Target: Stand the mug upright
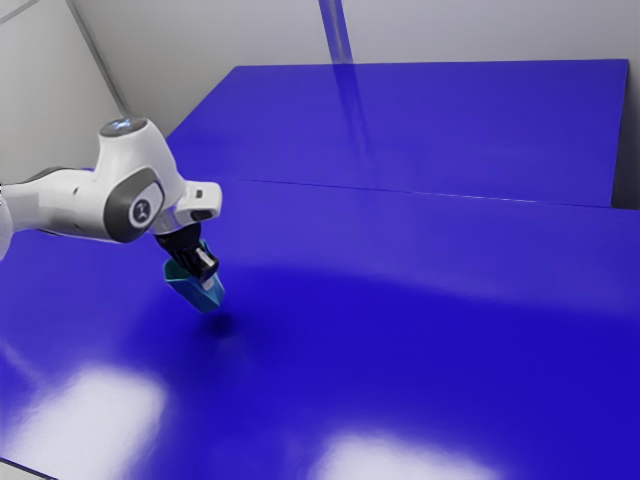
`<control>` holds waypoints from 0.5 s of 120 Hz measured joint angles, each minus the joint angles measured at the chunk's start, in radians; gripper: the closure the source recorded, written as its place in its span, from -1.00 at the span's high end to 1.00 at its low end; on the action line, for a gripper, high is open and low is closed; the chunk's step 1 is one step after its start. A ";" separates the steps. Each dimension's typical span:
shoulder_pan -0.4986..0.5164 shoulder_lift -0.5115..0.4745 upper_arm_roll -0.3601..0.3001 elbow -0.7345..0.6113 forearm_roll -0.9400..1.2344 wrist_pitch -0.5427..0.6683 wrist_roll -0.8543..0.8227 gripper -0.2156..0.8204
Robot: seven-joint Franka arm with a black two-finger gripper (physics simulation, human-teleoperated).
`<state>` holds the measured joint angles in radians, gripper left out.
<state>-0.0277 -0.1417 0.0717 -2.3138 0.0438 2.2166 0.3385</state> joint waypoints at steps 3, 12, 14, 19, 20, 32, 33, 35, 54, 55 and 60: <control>-0.001 0.004 -0.002 -0.001 0.006 0.004 -0.014 -0.93; -0.004 0.013 -0.010 -0.002 0.022 0.014 -0.054 -0.93; -0.005 0.015 -0.011 -0.003 0.026 0.016 -0.063 -0.93; -0.009 0.024 -0.014 -0.003 0.034 0.021 -0.085 -0.93; -0.011 0.025 -0.014 -0.003 0.035 0.023 -0.089 -0.93; -0.019 0.041 -0.017 -0.003 0.046 0.034 -0.137 -0.93; -0.020 0.043 -0.017 -0.003 0.046 0.034 -0.140 -0.93; -0.022 0.047 -0.018 -0.003 0.048 0.036 -0.148 -0.93; -0.036 0.071 -0.019 -0.003 0.056 0.045 -0.211 -0.93; -0.036 0.072 -0.020 -0.003 0.056 0.045 -0.214 -0.93; -0.036 0.078 -0.021 -0.003 0.057 0.046 -0.228 -0.93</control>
<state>-0.0640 -0.0633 0.0510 -2.3167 0.1010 2.2630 0.1103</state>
